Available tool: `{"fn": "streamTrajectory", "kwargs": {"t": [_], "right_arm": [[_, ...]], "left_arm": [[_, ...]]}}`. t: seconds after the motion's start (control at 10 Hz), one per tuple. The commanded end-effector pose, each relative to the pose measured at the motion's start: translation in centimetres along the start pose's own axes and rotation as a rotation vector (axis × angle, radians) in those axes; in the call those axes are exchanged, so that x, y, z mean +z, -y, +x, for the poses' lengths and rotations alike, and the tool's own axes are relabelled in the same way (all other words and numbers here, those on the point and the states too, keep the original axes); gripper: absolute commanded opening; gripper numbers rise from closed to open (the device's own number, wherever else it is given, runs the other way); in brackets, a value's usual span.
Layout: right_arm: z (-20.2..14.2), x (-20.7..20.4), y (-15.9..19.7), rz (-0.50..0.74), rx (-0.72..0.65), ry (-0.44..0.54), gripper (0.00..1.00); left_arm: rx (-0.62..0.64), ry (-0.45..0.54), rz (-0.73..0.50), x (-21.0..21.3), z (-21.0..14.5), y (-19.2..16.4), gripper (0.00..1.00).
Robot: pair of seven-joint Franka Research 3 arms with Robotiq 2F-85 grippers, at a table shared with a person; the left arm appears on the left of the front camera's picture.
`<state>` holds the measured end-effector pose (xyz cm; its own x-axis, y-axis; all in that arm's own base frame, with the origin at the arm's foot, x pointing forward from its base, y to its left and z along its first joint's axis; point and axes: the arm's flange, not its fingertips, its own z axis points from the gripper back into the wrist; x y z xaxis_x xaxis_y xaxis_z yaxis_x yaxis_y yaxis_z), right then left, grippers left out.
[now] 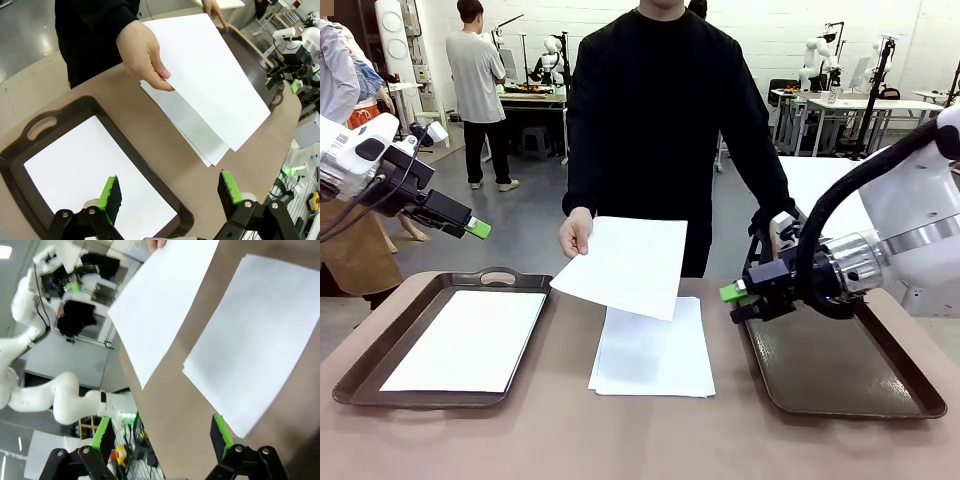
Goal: Sort the A4 documents.
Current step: Receive the A4 Paper.
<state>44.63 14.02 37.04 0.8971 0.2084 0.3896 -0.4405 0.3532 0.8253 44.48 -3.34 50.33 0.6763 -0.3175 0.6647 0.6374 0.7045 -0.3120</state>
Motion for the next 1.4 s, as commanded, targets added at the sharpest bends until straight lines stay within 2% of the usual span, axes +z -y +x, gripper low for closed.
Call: {"fn": "streamTrajectory", "kwargs": {"t": [0.0, 0.1, 0.4, 1.0, 1.3], "right_arm": [[1.8, -1.5, -0.2, 0.011, -0.037, 0.066, 1.00], [2.8, -2.5, -0.3, 0.003, -0.041, 0.114, 1.00], [4.9, -5.2, -0.2, 0.053, -0.074, 0.174, 1.00], [8.3, -6.7, 1.7, 0.123, -0.202, 0.297, 1.00], [7.6, -7.7, 2.8, 0.158, -0.251, 0.272, 1.00]], "left_arm": [[0.001, 0.006, -0.005, 0.1, 0.0, 0.0, 1.00], [0.001, 0.006, -0.005, 0.1, 0.0, 0.0, 1.00], [0.001, 0.006, -0.005, 0.1, 0.0, 0.0, 1.00], [0.001, 0.006, -0.005, 0.1, 0.0, 0.0, 1.00], [0.001, 0.006, -0.005, 0.1, 0.0, 0.0, 1.00]]}}
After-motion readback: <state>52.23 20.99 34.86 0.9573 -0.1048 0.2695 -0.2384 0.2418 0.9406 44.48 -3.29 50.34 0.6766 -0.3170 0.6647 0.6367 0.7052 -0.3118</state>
